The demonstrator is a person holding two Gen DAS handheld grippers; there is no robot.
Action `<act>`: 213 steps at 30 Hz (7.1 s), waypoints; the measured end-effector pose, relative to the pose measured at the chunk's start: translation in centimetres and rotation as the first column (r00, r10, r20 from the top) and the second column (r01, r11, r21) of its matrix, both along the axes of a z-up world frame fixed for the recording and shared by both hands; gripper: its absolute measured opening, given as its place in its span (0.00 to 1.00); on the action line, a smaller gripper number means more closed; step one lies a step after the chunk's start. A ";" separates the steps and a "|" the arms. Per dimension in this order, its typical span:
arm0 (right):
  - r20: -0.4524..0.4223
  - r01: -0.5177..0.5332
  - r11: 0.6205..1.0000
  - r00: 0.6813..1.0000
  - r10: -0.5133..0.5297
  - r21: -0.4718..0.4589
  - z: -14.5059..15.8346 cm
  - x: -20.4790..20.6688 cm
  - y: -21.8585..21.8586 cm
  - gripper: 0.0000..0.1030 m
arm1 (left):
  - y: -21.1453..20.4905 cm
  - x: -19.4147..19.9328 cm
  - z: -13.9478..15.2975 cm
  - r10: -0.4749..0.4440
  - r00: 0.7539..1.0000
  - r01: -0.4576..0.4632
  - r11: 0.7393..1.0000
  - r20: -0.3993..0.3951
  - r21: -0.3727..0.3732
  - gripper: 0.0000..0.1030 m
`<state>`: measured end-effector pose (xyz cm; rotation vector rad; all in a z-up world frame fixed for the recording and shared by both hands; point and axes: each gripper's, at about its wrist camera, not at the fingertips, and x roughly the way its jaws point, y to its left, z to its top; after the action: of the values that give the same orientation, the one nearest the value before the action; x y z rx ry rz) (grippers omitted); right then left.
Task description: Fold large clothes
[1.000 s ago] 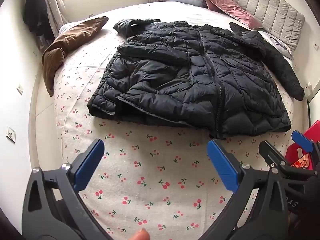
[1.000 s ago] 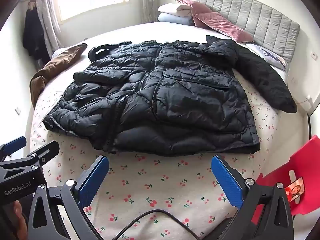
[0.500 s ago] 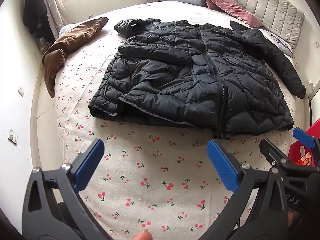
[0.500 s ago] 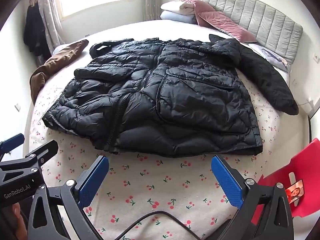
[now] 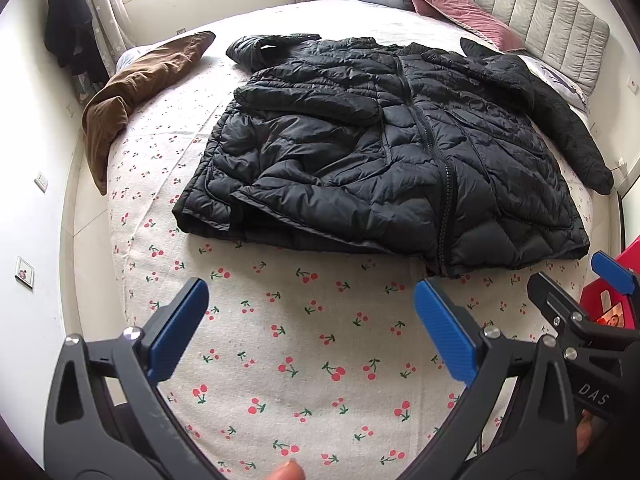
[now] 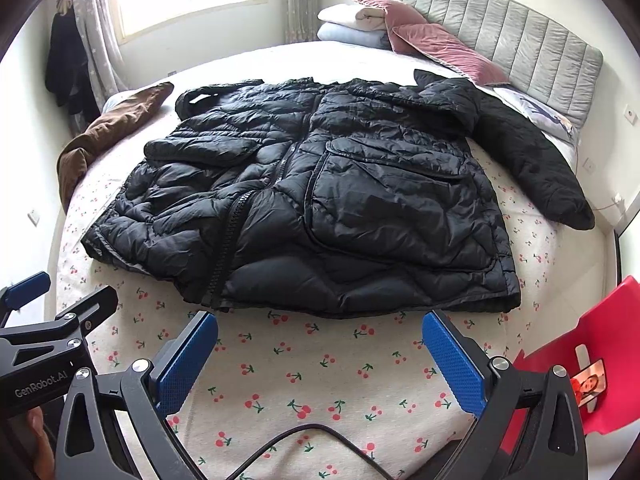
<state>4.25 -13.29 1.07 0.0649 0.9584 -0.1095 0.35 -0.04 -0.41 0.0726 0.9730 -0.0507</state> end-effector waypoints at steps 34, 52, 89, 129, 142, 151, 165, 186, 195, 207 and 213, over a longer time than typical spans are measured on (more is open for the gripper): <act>-0.017 -0.002 1.000 1.000 0.002 -0.004 -0.7 0.5 0.6 1.00 | 0.5 0.2 -1.0 0.008 1.000 -0.009 1.000 -0.021 -0.014 0.99; -0.023 0.008 1.000 1.000 -0.008 0.001 -0.9 0.7 -0.5 1.00 | 1.1 0.8 -0.4 -0.001 1.000 0.001 0.999 0.007 -0.046 0.99; -0.115 0.147 0.866 0.988 -0.104 0.479 -8.9 4.2 -26.2 1.00 | 15.3 17.0 -7.4 -0.202 0.967 0.078 0.814 -0.155 -0.575 0.95; -0.205 0.117 0.977 0.975 -0.079 0.181 -7.7 3.0 -21.6 0.41 | 13.9 7.3 -5.0 -0.349 0.900 0.310 0.934 -0.262 -0.179 0.29; -0.049 -0.005 1.000 0.999 0.006 0.022 1.9 7.6 -18.2 0.67 | 12.8 11.7 2.9 -0.266 0.961 0.270 0.962 -0.083 0.042 0.82; -0.045 -0.169 0.985 0.984 0.170 0.023 4.9 17.2 -13.0 0.74 | 11.9 24.1 5.0 -0.171 0.984 0.172 0.985 -0.055 0.006 0.87; -0.171 -0.161 0.980 0.975 0.139 -0.121 -4.8 37.6 -10.1 0.74 | 5.2 33.2 -5.4 -0.131 0.991 0.117 0.961 -0.037 -0.251 0.87; 0.127 0.317 0.829 0.948 -0.292 -0.461 4.4 36.5 -28.8 0.08 | 2.2 31.6 -7.3 -0.205 0.979 0.205 0.978 -0.015 -0.035 0.87; 0.081 0.477 0.700 0.852 -0.518 -0.531 3.9 30.5 -40.3 0.07 | 4.5 34.2 -4.4 -0.196 0.979 0.196 0.981 -0.055 -0.013 0.87; -0.008 0.743 0.578 0.611 -0.791 -0.339 1.8 26.1 -47.6 0.53 | 8.0 42.8 -1.5 -0.078 0.997 0.078 0.993 -0.013 0.093 0.87; 0.061 0.689 0.687 0.715 -0.696 -0.232 5.8 27.1 -43.4 0.64 | 5.5 48.5 -2.8 -0.079 0.997 0.082 0.988 -0.022 0.131 0.87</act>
<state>31.38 -56.66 6.84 0.2056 0.9020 -0.9426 48.88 5.49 -3.19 0.2337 0.9892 -0.0610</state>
